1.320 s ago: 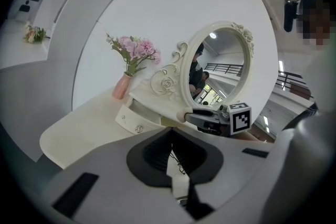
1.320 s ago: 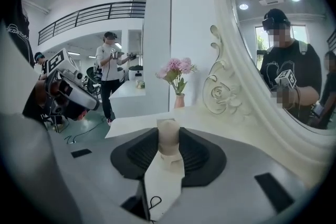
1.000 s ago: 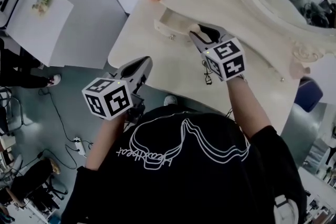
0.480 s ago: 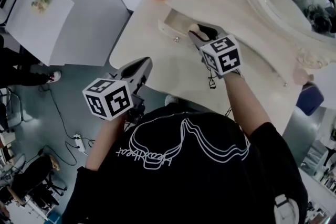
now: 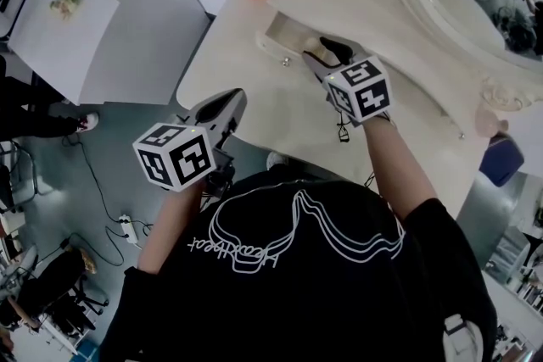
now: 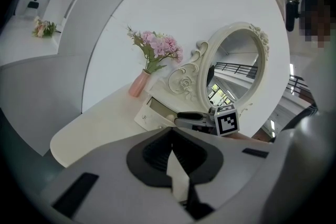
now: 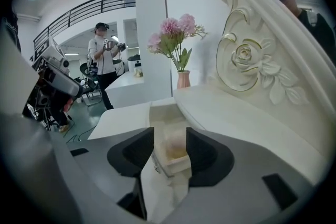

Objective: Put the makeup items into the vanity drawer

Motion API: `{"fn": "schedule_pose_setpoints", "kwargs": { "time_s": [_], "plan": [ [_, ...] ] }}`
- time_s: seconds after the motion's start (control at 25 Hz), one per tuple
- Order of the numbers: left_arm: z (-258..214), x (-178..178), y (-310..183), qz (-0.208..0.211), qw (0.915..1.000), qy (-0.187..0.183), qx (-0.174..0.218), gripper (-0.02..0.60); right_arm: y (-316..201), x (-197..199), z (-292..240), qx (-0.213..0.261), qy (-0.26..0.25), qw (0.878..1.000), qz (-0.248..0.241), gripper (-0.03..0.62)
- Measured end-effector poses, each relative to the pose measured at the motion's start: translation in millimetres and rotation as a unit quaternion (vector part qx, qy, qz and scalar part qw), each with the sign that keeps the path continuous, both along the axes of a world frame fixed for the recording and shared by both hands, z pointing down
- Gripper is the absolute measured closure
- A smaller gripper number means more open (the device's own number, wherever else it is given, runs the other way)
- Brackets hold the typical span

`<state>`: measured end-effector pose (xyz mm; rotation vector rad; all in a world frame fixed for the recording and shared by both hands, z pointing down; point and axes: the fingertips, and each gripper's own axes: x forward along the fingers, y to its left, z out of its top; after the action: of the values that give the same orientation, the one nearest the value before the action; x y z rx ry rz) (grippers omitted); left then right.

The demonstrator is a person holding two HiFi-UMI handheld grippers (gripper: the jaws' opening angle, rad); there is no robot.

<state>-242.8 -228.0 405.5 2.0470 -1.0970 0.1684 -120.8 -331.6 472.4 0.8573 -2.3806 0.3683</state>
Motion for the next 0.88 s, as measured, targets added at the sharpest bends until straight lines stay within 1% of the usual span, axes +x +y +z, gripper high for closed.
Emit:
{"fn": "schedule_pose_setpoints", "kwargs": {
  "time_s": [0.2, 0.36, 0.56, 0.64, 0.72, 0.8, 0.88],
  "plan": [
    [-3.1, 2.4, 3.1, 0.002, 1.0, 0.0, 0.003, 0.575, 8.0, -1.0, -5.4, 0.0, -0.008, 1.0, -0.004, 0.387],
    [-5.8, 8.2, 7.1, 0.008, 1.0, 0.002, 0.005, 0.575, 18.6, 5.6, -16.5, 0.005, -0.026, 1.0, 0.001, 0.388],
    [-9.4, 22.1, 12.6, 0.021, 0.9997, 0.001, 0.01, 0.575, 35.2, 27.9, -40.8, 0.022, -0.061, 0.998, 0.021, 0.427],
    [-11.5, 30.3, 15.4, 0.027, 0.9996, 0.003, 0.011, 0.575, 44.4, 39.9, -48.9, 0.02, -0.078, 0.996, 0.031, 0.447],
    [-13.2, 40.1, 19.1, 0.035, 0.9993, 0.003, 0.012, 0.575, 53.9, 52.4, -55.9, 0.017, -0.093, 0.995, 0.041, 0.448],
    [-14.6, 51.0, 22.5, 0.045, 0.9989, 0.002, 0.013, 0.575, 63.5, 66.6, -63.4, 0.02, -0.106, 0.993, 0.053, 0.479],
    [-17.0, 62.2, 26.1, 0.052, 0.9985, 0.003, 0.016, 0.575, 74.0, 81.3, -70.6, 0.025, -0.118, 0.991, 0.065, 0.523]
  ]
}}
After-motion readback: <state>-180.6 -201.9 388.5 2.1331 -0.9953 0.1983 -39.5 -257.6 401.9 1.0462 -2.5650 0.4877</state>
